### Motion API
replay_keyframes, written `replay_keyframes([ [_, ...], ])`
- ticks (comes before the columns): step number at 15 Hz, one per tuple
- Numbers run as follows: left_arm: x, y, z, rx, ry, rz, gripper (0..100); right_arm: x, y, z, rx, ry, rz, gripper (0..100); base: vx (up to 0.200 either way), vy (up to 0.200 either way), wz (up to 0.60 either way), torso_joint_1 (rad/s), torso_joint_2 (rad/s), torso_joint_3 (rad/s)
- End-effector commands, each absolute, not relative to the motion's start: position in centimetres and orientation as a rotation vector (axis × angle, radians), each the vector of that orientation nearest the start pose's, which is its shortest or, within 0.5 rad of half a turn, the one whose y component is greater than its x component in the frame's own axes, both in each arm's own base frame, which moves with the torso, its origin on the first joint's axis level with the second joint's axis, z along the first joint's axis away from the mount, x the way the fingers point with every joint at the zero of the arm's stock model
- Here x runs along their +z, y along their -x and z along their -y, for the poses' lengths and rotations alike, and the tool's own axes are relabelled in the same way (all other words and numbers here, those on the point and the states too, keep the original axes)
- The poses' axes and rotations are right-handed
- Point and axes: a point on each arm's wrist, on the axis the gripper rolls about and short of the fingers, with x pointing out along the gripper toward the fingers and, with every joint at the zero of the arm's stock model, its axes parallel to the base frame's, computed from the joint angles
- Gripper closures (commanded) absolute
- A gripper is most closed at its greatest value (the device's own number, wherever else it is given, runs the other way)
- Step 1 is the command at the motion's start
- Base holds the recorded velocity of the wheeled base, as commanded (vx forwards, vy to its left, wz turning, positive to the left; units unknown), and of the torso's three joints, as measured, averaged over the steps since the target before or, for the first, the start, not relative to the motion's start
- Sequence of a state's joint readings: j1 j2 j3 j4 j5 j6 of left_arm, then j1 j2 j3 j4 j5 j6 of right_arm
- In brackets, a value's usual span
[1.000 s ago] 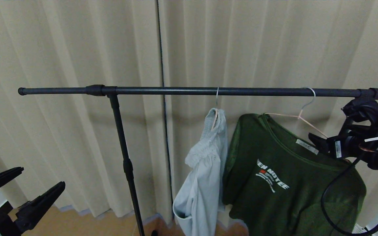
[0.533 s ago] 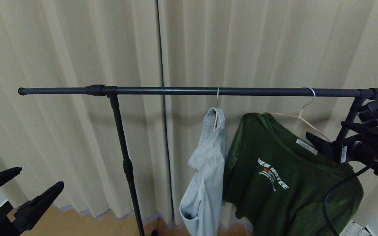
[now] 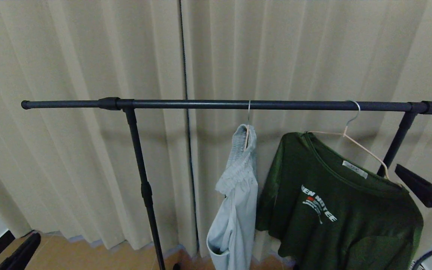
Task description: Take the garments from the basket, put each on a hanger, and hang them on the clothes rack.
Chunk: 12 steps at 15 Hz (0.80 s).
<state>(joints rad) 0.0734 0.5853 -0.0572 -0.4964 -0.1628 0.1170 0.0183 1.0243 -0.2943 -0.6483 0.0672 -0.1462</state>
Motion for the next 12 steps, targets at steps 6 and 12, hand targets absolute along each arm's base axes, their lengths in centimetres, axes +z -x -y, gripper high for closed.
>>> replay_keyframes([
  [6,8.9,1.6,0.5,0.001,-0.077,-0.053,0,13.1,0.2,-0.1,-0.029,0.127,-0.243,0,0.000,0.000,0.00,0.000,0.00,0.000],
  [12,8.2,1.6,0.9,-0.184,-0.071,-0.065,0,9.5,3.0,-0.3,-0.041,0.128,-0.207,0,0.000,0.000,0.00,0.000,0.00,0.000],
])
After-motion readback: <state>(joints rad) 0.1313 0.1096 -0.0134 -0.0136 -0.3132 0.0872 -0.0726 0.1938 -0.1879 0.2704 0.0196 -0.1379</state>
